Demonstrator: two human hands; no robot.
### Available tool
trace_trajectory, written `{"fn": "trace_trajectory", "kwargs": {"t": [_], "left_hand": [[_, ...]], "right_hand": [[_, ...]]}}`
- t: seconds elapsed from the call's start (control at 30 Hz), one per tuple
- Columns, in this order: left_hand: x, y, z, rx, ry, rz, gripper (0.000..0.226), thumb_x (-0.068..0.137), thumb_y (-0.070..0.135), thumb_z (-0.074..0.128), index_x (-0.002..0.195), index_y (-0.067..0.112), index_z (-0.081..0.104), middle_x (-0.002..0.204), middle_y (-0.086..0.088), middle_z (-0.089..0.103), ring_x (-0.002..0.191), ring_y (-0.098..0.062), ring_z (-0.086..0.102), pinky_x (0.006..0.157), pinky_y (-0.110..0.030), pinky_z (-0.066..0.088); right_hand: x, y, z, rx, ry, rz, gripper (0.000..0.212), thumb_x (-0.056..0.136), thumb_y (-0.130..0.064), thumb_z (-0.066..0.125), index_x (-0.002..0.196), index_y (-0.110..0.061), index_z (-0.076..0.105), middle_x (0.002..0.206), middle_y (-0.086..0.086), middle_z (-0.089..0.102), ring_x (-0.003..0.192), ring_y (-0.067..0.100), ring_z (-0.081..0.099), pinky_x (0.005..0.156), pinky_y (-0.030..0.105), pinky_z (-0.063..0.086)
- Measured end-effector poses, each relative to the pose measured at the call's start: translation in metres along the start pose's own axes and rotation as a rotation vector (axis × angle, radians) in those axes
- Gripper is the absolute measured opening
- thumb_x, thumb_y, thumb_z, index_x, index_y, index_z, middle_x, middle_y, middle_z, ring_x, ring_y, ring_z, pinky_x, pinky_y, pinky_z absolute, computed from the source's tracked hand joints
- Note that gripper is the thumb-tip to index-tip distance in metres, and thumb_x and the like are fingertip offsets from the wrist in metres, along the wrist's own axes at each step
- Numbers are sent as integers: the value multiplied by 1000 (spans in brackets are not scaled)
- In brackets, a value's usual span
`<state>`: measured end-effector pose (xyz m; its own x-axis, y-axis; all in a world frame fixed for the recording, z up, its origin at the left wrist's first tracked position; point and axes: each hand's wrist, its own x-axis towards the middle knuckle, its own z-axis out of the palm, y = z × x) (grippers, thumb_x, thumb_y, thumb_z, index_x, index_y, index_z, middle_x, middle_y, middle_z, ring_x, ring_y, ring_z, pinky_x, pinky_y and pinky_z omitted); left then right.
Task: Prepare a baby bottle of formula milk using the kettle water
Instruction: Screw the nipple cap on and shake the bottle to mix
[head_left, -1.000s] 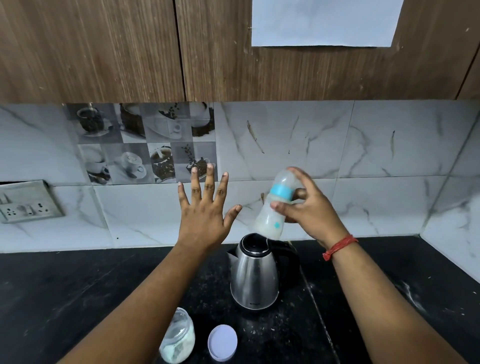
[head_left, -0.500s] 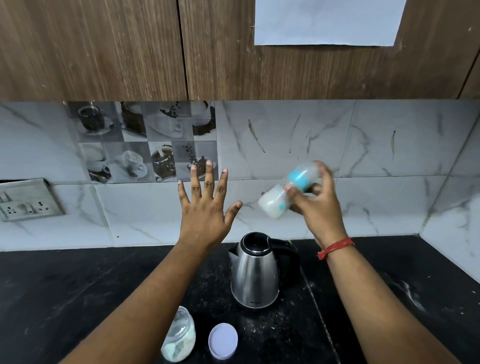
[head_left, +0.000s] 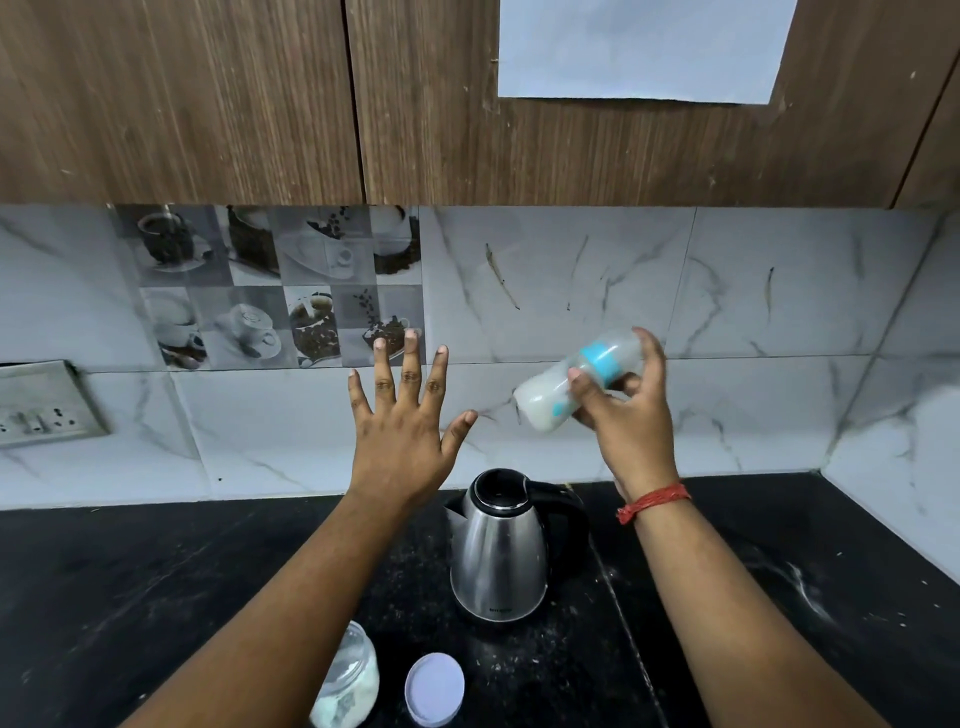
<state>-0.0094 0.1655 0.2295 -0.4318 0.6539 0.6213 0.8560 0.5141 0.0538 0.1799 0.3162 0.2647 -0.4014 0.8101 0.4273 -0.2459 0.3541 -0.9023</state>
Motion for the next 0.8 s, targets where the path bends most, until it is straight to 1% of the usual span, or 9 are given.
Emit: {"fn": "trace_trajectory", "kwargs": {"t": [0.03,0.13,0.23,0.27,0.37,0.47,0.6,0.7,0.8], "left_hand": [[0,1,0,-2,-1,3,78,98,73,-3,162,30,-13,171,-7,-21,157,-36,-19,124,-67,2],[0,2,0,3,-6,21,79,99,73,-1,163,29,-10,171,-8,-20,157,-36,-18,123,-68,2],[1,3,0,3,-10,10,79,99,73,-2,163,28,-10,171,-8,-20,157,-36,-18,123,-68,2],[1,4,0,3,-12,17,79,98,73,-2,163,28,-9,171,-8,-20,157,-36,-19,124,-67,1],[0,3,0,4,-16,34,79,98,73,-2,163,29,-10,171,-8,-21,157,-35,-20,124,-67,0],[2,2,1,1,-11,13,78,98,73,-2,163,29,-12,171,-8,-21,157,-36,-20,124,-67,0],[3,2,2,4,-13,31,78,98,73,-2,163,30,-13,171,-8,-21,157,-35,-21,124,-67,0],[5,1,2,15,-13,15,79,98,73,-3,163,29,-12,171,-9,-20,157,-36,-19,124,-67,0],[6,1,2,25,-13,41,78,98,73,-1,162,30,-12,171,-9,-18,157,-37,-18,124,-67,0]], "right_hand": [[0,-3,0,-5,-8,2,80,84,-23,83,145,-43,36,107,2,64,98,23,73,79,44,64],[-2,-5,4,-140,-224,58,81,80,-19,85,143,-47,41,110,7,61,96,24,72,76,39,65],[2,2,1,-7,-9,25,79,84,-21,82,144,-45,37,108,4,63,98,24,72,80,44,64],[4,2,0,10,-17,39,79,85,-19,81,144,-44,36,109,6,64,99,24,72,80,45,64],[2,3,3,-109,-234,74,82,79,-20,86,141,-50,42,112,10,63,97,26,73,79,43,64],[3,6,1,41,5,19,80,84,-19,82,146,-43,36,109,7,64,100,25,73,80,44,63],[6,5,0,-61,-217,75,79,81,-18,84,140,-49,42,116,14,62,100,30,73,80,46,64],[8,10,-5,16,-34,42,78,85,-20,81,143,-46,36,114,10,63,101,25,72,81,46,63],[9,9,-5,-53,-218,83,80,83,-16,83,143,-46,40,119,17,61,101,31,72,81,49,63]]}}
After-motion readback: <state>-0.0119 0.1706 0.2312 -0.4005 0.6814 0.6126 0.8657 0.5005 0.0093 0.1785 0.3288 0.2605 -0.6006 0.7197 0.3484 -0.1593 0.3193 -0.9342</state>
